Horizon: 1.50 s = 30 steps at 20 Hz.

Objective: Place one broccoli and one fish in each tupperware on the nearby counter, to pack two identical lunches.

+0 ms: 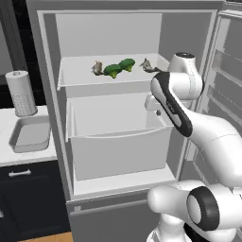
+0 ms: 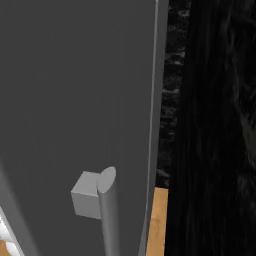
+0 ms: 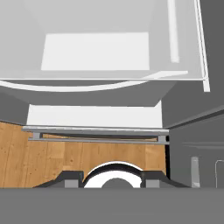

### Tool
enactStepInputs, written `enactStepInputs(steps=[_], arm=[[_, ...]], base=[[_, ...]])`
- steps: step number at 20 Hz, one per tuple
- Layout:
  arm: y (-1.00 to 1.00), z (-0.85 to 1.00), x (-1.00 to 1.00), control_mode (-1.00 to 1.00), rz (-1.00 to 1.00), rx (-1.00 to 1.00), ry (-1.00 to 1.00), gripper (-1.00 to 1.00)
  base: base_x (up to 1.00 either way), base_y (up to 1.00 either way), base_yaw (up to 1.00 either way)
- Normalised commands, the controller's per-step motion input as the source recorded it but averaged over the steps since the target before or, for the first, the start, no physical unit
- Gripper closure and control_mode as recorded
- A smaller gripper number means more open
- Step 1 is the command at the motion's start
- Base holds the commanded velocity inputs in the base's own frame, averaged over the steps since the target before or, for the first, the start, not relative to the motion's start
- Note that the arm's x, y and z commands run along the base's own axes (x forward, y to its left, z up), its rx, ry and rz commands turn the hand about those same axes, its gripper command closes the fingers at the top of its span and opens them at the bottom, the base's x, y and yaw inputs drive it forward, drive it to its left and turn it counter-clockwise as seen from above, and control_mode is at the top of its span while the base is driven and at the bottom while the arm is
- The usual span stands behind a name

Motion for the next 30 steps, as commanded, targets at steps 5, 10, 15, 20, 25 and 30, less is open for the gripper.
enactStepInputs(steps=[5,10,15,20,25,30], arm=[[0.0,0.0,0.0,1.0,0.0,0.0,0.0,-1.0],[0.0,0.0,0.0,1.0,0.0,0.0,0.0,-1.0],[0.0,0.0,0.0,1.0,0.0,0.0,0.0,-1.0],[0.0,0.0,0.0,1.0,0.0,0.0,0.0,-1.0],[0.0,0.0,0.0,1.0,0.0,0.0,0.0,-1.0],[0.0,0.0,0.0,1.0,0.0,0.0,0.0,-1.0]], base=[[-0.1,0.18,-0.04],[-0.01,0.58,-0.16],[0.0,0.46,-0.09],[0.18,0.0,0.0],[0.38,0.0,0.0],[0.4,0.0,0.0]])
